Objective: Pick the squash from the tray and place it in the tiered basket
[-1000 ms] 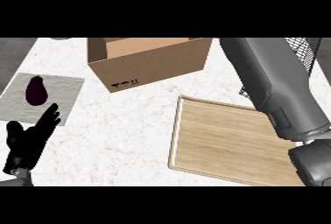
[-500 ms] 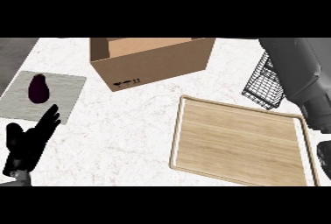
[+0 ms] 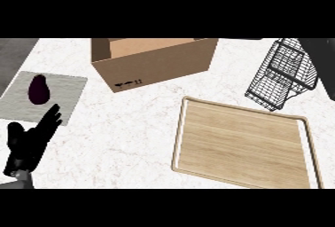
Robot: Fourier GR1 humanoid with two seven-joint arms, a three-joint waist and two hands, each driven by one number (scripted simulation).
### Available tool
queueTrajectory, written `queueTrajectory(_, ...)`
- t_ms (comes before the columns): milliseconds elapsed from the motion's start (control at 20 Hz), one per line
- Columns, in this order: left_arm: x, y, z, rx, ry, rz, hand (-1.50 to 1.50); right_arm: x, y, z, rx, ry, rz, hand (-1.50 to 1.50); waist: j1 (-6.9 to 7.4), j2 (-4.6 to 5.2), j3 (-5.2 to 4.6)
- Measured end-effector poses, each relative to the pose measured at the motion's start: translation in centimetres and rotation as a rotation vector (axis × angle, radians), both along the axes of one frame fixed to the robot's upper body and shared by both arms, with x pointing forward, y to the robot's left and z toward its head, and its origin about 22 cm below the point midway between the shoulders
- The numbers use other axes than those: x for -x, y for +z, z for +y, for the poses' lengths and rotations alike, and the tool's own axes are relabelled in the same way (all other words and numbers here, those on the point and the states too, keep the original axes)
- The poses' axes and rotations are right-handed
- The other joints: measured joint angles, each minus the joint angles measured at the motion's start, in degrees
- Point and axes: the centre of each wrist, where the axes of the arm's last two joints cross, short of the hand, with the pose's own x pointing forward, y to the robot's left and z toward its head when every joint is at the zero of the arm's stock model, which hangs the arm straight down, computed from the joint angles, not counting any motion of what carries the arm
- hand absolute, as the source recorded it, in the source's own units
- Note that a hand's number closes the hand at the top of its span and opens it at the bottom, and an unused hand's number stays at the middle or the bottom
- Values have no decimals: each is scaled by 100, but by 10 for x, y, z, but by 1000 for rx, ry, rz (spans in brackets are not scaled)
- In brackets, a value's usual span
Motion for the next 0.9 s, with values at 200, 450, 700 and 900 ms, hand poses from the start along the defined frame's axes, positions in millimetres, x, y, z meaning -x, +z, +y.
queueTrajectory(200,0,-1,-2,4,1,-2,0,1,17,-14,100,-4,99,150,-2,-11,5)
queueTrajectory(450,-1,-1,-2,5,-1,0,0,3,34,-23,168,9,174,150,2,-12,9)
queueTrajectory(700,-2,-4,0,8,-8,-2,0,4,34,-28,181,5,263,150,18,1,8)
queueTrajectory(900,-3,-2,-1,6,-9,-5,0,6,28,-40,71,-44,339,150,27,5,12)
